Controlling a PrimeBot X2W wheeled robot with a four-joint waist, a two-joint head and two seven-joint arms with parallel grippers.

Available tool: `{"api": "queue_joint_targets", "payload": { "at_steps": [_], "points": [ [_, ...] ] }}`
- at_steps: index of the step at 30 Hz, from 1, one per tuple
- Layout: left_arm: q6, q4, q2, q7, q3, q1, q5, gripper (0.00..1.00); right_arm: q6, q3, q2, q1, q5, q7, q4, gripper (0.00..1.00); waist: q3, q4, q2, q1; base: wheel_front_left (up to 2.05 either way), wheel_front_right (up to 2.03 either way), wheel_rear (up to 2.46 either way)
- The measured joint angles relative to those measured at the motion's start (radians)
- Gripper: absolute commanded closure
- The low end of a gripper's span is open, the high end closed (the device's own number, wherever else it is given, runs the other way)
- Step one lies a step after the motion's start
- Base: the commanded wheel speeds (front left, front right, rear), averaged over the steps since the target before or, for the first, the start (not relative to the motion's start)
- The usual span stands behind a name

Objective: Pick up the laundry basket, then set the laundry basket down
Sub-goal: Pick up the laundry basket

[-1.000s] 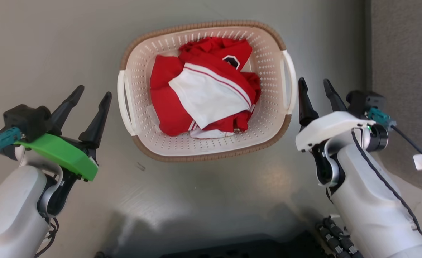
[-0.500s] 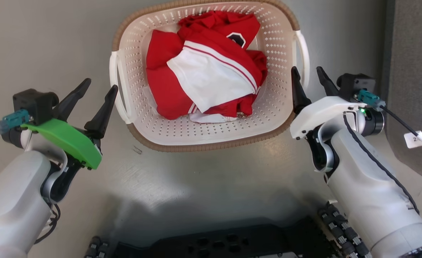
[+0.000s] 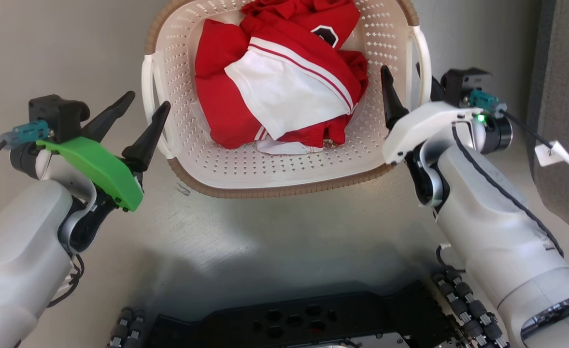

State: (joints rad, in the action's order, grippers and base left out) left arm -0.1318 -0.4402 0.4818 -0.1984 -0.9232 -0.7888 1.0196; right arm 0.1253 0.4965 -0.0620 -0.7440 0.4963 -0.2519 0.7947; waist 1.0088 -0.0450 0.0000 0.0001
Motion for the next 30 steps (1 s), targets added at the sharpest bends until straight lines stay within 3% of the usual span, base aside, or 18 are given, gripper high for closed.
{"api": "queue_joint_targets", "payload": {
  "at_steps": [14,15,16,18,21,22,30],
  "points": [
    [0.000,-0.060,-0.014,0.030,-0.085,-0.056,0.069,0.00,0.000,0.049,-0.001,-0.043,0.053,0.000,0.026,0.00,0.017,-0.009,0.0000,-0.0001,0.00,0.00,0.00],
    [0.000,-0.062,-0.014,0.030,-0.089,-0.058,0.074,0.14,0.000,0.052,-0.001,-0.047,0.057,0.000,0.027,0.13,0.018,-0.010,0.0000,-0.0001,0.00,0.00,0.00],
    [0.000,-0.064,-0.014,0.030,-0.094,-0.061,0.077,0.53,0.000,0.055,-0.001,-0.050,0.059,0.000,0.027,0.38,0.018,-0.010,0.0000,-0.0001,0.00,0.00,0.00],
    [0.000,-0.068,-0.014,0.030,-0.107,-0.070,0.079,1.00,0.000,0.060,-0.001,-0.052,0.060,0.000,0.027,0.68,0.018,-0.011,0.0000,-0.0001,0.00,0.00,0.00],
    [0.000,-0.069,-0.013,0.030,-0.126,-0.077,0.084,1.00,0.001,0.069,-0.003,-0.053,0.067,0.000,0.027,0.84,0.017,-0.012,0.0000,-0.0001,0.00,0.00,0.00],
    [0.001,-0.069,-0.013,0.030,-0.130,-0.077,0.090,1.00,0.001,0.075,-0.003,-0.053,0.068,0.000,0.027,1.00,0.016,-0.012,0.0000,-0.0001,0.00,0.00,0.00],
    [0.002,-0.086,-0.012,0.027,-0.160,-0.096,0.111,1.00,0.001,0.097,-0.001,-0.057,0.079,-0.003,0.038,1.00,0.007,-0.012,0.0000,-0.0001,0.00,0.00,0.00]
  ]
}}
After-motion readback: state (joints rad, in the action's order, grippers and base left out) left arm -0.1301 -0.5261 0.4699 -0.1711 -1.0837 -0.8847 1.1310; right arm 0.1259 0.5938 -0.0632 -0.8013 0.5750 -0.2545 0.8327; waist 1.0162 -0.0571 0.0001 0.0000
